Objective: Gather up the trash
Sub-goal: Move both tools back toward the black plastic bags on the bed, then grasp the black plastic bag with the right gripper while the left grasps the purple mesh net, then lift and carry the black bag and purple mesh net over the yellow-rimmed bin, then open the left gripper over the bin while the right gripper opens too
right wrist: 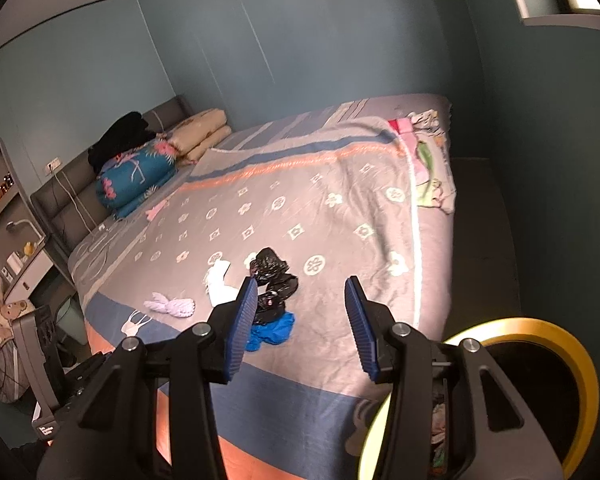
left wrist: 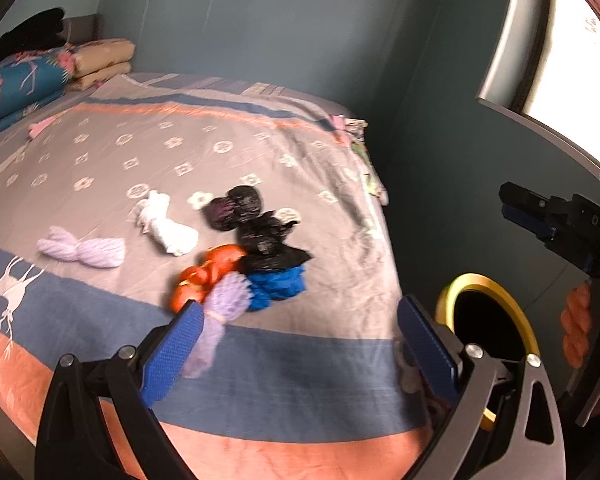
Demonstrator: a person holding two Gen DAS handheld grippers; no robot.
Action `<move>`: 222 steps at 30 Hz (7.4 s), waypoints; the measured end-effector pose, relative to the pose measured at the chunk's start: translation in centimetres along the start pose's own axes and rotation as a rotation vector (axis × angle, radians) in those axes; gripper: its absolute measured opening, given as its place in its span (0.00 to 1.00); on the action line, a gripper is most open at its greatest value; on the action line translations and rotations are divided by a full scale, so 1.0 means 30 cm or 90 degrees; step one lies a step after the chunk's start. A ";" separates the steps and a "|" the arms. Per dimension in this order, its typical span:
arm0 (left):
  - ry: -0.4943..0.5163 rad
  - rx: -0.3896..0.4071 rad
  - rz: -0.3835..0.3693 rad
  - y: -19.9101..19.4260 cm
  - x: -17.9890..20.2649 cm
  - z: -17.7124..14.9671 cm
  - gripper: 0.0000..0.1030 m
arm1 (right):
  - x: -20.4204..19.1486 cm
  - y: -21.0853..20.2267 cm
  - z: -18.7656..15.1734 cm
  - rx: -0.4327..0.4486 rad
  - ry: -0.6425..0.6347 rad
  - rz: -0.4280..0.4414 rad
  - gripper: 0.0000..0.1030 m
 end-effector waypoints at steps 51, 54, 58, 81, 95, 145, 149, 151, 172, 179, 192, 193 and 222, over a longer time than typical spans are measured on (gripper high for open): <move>0.052 -0.151 0.015 0.377 -0.218 -0.205 0.35 | -0.226 1.326 -0.147 -0.340 -0.173 -0.095 0.54; 0.065 -0.153 0.012 0.373 -0.202 -0.213 0.24 | -0.257 1.321 -0.160 -0.350 -0.188 -0.079 0.34; 0.065 -0.142 0.011 0.362 -0.207 -0.200 0.21 | -0.289 1.319 -0.170 -0.345 -0.212 -0.076 0.20; 0.061 -0.100 -0.006 0.167 -0.195 -0.130 0.20 | -0.326 1.084 -0.039 -0.271 -0.150 -0.034 0.12; 0.058 -0.060 0.015 0.034 -0.163 -0.102 0.20 | -0.309 0.812 0.030 -0.205 -0.128 -0.008 0.12; 0.045 -0.002 -0.086 -0.095 0.308 0.053 0.20 | 0.172 -0.215 -0.021 -0.023 0.023 -0.075 0.12; 0.054 -0.009 -0.108 -0.086 0.383 0.049 0.20 | 0.221 -0.287 -0.031 -0.010 0.046 -0.088 0.12; 0.061 -0.014 -0.117 -0.081 0.422 0.042 0.20 | 0.247 -0.323 -0.035 -0.001 0.051 -0.096 0.12; 0.131 -0.091 -0.185 0.044 0.693 -0.098 0.20 | 0.500 -0.403 -0.118 0.016 0.149 -0.143 0.12; 0.157 -0.126 -0.186 0.094 0.758 -0.144 0.20 | 0.566 -0.391 -0.161 -0.001 0.167 -0.141 0.12; 0.180 -0.172 -0.212 0.143 0.817 -0.210 0.20 | 0.615 -0.385 -0.201 -0.012 0.190 -0.136 0.14; 0.177 -0.174 -0.215 0.144 0.816 -0.211 0.20 | 0.616 -0.383 -0.202 -0.014 0.193 -0.134 0.14; 0.087 -0.050 -0.119 0.051 0.480 -0.017 0.86 | 0.468 -0.309 -0.097 0.020 0.150 -0.098 0.59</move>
Point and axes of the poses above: each gripper's, at about its wrist camera, not at the fingertips, and y roughly the way its jaws point, x to its right, z to its top, the point moved 6 cm from there along y, roughly the way its jaws point, and after that the axes turned 3 degrees about x, right-handed, at the moved point
